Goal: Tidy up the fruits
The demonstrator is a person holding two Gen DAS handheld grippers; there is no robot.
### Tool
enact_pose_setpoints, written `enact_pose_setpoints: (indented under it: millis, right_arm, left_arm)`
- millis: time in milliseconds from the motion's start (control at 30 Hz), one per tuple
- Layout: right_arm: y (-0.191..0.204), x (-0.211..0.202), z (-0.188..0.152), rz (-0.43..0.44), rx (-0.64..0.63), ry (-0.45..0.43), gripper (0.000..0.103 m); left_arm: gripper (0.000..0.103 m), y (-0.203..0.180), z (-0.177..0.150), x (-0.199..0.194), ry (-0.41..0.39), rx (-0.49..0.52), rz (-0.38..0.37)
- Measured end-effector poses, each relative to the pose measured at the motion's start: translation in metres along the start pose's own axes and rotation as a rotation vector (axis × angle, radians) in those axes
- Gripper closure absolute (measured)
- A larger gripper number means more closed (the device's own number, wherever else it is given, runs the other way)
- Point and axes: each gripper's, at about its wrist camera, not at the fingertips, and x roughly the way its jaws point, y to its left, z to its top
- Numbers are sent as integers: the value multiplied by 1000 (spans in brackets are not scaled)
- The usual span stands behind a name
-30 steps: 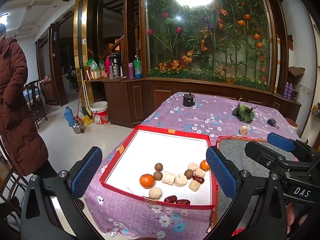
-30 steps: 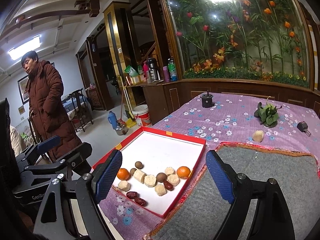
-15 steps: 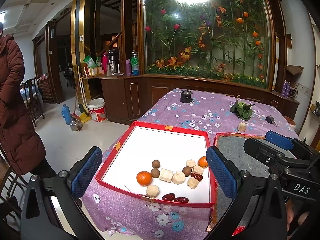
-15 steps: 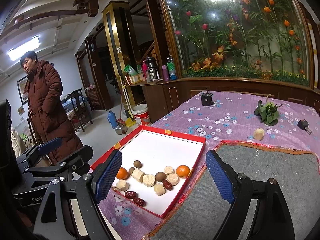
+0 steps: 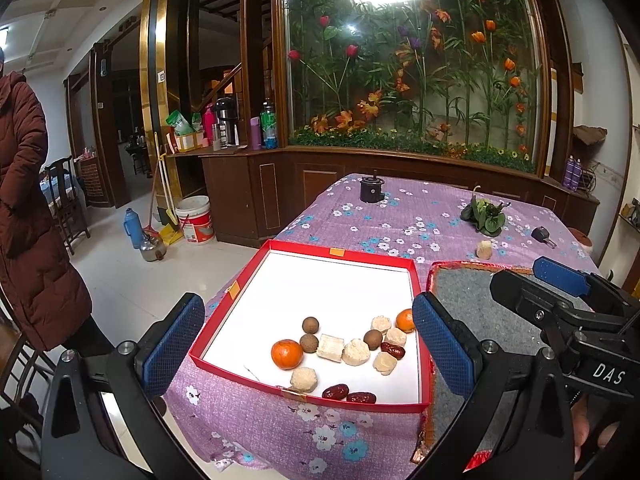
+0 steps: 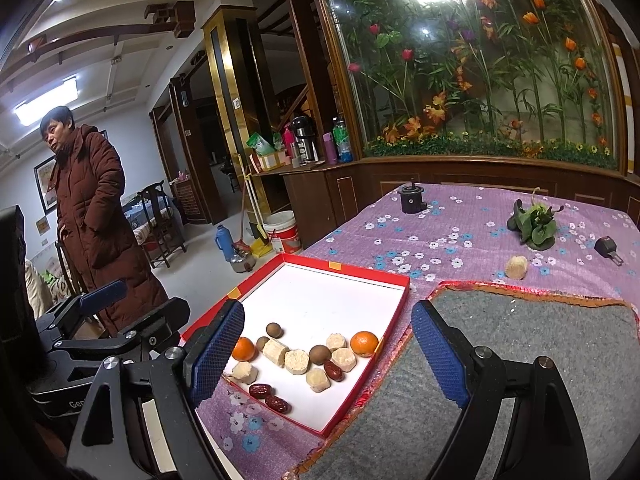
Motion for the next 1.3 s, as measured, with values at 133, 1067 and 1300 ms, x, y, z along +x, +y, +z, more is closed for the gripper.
enact_pose_setpoints:
  millis: [133,1067,1300]
  right_arm:
    - [-1,0,0,2,4,0,16]
    - [-6,-2,0,-5,44,-44,16]
    - [-6,-1,0,-6,44,-46,16]
  left_arm:
    - [0,0,0,0,-1,0,-1]
    - [0,-2,-1,-2,8,25,-49]
    - [0,-2,0,-3,13,26,-55]
